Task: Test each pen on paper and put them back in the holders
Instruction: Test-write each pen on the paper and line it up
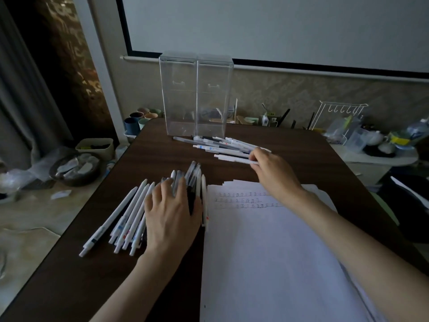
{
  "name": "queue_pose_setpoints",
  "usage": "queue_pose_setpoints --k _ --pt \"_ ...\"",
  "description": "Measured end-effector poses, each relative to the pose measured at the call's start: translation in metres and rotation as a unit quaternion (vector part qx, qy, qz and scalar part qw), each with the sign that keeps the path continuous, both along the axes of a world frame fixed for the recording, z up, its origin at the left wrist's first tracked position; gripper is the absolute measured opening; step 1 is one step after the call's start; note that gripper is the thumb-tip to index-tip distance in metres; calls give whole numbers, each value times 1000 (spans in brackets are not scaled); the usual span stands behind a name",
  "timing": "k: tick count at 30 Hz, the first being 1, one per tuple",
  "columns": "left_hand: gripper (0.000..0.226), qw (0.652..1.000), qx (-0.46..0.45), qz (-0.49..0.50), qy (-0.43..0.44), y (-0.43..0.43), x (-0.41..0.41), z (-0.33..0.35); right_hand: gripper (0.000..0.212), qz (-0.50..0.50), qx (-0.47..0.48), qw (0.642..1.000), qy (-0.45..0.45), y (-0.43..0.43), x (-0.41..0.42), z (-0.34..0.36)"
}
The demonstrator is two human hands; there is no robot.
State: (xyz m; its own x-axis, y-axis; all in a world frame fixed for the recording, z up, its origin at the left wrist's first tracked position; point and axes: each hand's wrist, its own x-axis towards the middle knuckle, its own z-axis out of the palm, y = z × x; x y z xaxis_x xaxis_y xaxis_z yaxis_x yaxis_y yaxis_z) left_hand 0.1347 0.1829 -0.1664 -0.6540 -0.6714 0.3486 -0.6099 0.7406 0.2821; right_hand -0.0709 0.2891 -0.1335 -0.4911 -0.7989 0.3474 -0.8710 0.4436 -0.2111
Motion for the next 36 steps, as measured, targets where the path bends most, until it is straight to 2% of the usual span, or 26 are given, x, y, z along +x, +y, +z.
queue_pose_setpoints --k 2,4,6,8,9,12,14,18,21,26,29,36 --pt "42 996 -21 -75 36 5 -2 2 41 36 53 998 -24 33 6 4" --pt "44 981 -16 -191 43 17 -4 5 67 44 93 994 -38 65 8 3" --pt "44 951 -11 -308 19 32 -7 6 65 19 57 998 -20 91 7 -1" --pt "42 913 -21 -408 -25 48 -12 3 42 -22 16 1000 -4 109 6 -5" --pt "41 892 -21 -450 -43 55 -17 0 39 -53 19 998 1 114 5 -8" --pt "45 848 -2 -524 -74 73 -34 -6 73 -139 56 988 20 121 -4 -20" --pt "49 841 3 -535 -82 81 -46 -7 78 -186 61 980 30 123 -8 -21" --pt "51 845 6 -528 -84 88 -59 -8 72 -220 40 974 23 124 -8 -23" --pt "51 849 16 -523 -79 86 -58 -9 71 -218 66 974 18 121 -6 -26" --pt "50 849 22 -523 -78 85 -56 -8 73 -206 33 978 21 115 -4 -24" --pt "49 851 15 -520 -76 85 -56 -8 79 -196 11 979 52 113 0 -26" --pt "49 851 14 -519 -78 86 -56 -8 59 -213 -36 972 97 108 4 -31"
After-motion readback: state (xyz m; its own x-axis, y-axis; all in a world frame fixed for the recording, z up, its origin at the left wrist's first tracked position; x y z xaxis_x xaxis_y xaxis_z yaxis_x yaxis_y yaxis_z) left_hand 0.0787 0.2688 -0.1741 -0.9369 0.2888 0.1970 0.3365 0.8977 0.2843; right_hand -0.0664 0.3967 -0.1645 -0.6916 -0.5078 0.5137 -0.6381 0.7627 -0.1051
